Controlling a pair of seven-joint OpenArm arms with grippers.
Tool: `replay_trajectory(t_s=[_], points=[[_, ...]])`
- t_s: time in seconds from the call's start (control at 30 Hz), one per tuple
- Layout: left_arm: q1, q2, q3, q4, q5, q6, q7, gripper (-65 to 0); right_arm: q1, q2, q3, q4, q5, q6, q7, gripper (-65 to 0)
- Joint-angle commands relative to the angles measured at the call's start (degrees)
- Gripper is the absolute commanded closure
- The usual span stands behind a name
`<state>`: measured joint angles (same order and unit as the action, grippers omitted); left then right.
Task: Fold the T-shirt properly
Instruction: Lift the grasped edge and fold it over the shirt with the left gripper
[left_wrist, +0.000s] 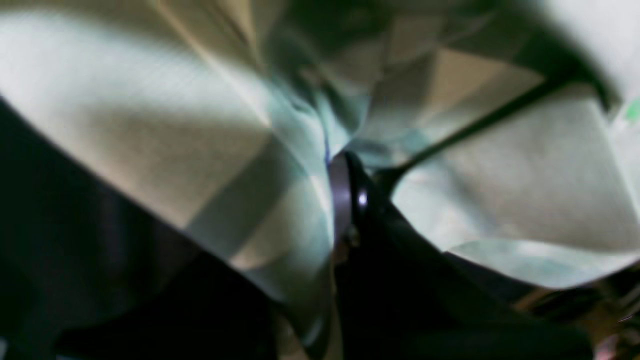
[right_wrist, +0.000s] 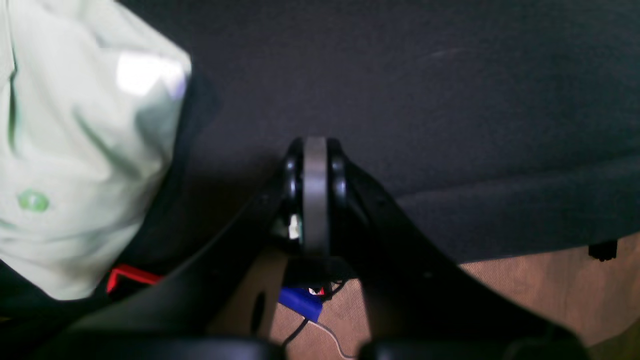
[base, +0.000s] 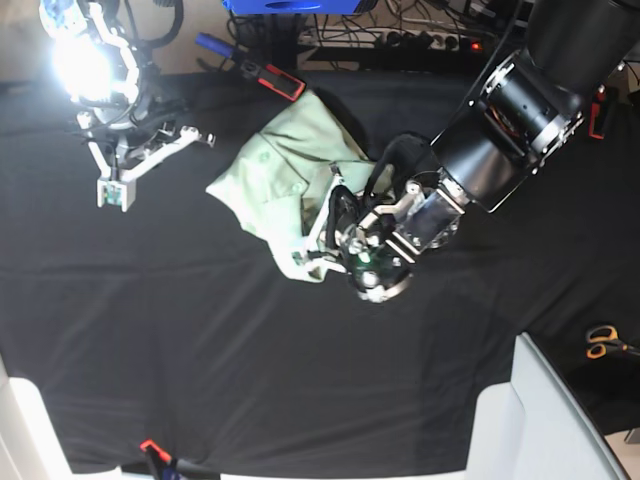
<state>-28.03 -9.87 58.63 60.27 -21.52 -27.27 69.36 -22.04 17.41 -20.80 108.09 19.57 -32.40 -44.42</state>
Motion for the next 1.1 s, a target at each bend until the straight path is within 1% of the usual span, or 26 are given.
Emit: replay_trajectory(t_s=[0.0,0.1,0.2,0.27,0.3,0.4,0.63,0.7,0.83,0.87,0.93,1.0,1.07], points=[[-2.1,-0.2,-0.1,0.5,3.9,0.3,0.6,0.0,0.3,0.2,0.3,0.8,-0.4,0.1,0.9,-0.4],[-2.4,1.2,-0.4,0.6,10.0,0.3,0.5,0.0,0.4,0.1,0.3,0.8,-0.4,0.1,0.9,-0.4],[-2.4,3.0,-0.4,0.6,19.2,0.3,0.2,0.0,0.4,0.1,0.3,0.8,-0.4,0.1,0.9,-0.4],[-2.3,4.5,-0.4,0.6,24.0,0.3,-1.7,0.0,0.4,0.1,0.3,0.8,-0.4,0.1,0.9,-0.4],[-2.1,5.1,-0.4,0.6,25.4,0.3,-2.4,0.0,0.4,0.1,0.3,0.8,-0.4,0.1,0.9,-0.4],[-2.3,7.1,-0.4,0.6,25.6,0.3,-3.5,0.0,0.3,0.1,0.3,0.8,-0.4,0.1,0.9,-0.4],[-2.4,10.9,-0.4,0.2,26.0,0.3,-3.1,0.0,0.3,0.1,0.4,0.8,-0.4,0.1,0.9,-0.4],[-2.6,12.2,-0.5,-2.6,25.6,0.3,-3.1,0.0,0.3,0.1,0.4,0.8,-0.4,0.1,0.9,-0.4],[-3.6,15.8,-0.6,-11.4,25.5,0.3,-3.6,0.0,0.4,0.1,0.4,0.8,-0.4,0.1,0.9,-0.4],[-3.6,16.4,-1.5,-12.8,25.5,0.3,-3.8,0.0,0.4,0.1,0.4,0.8,-0.4,0.1,0.9,-0.4],[-3.6,17.6,-6.5,-14.9,25.5,0.3,-4.7,0.0,0.4,0.1,0.4,0.8,-0.4,0.1,0.9,-0.4],[-3.7,18.1,-12.6,-15.8,26.0,0.3,-4.8,0.0,0.4,0.1,0.4,0.8,-0.4,0.1,0.9,-0.4],[-4.6,18.1,-16.4,-16.3,26.1,0.3,-4.8,0.0,0.4,0.1,0.7,0.8,-0.4,0.1,0.9,-0.4]])
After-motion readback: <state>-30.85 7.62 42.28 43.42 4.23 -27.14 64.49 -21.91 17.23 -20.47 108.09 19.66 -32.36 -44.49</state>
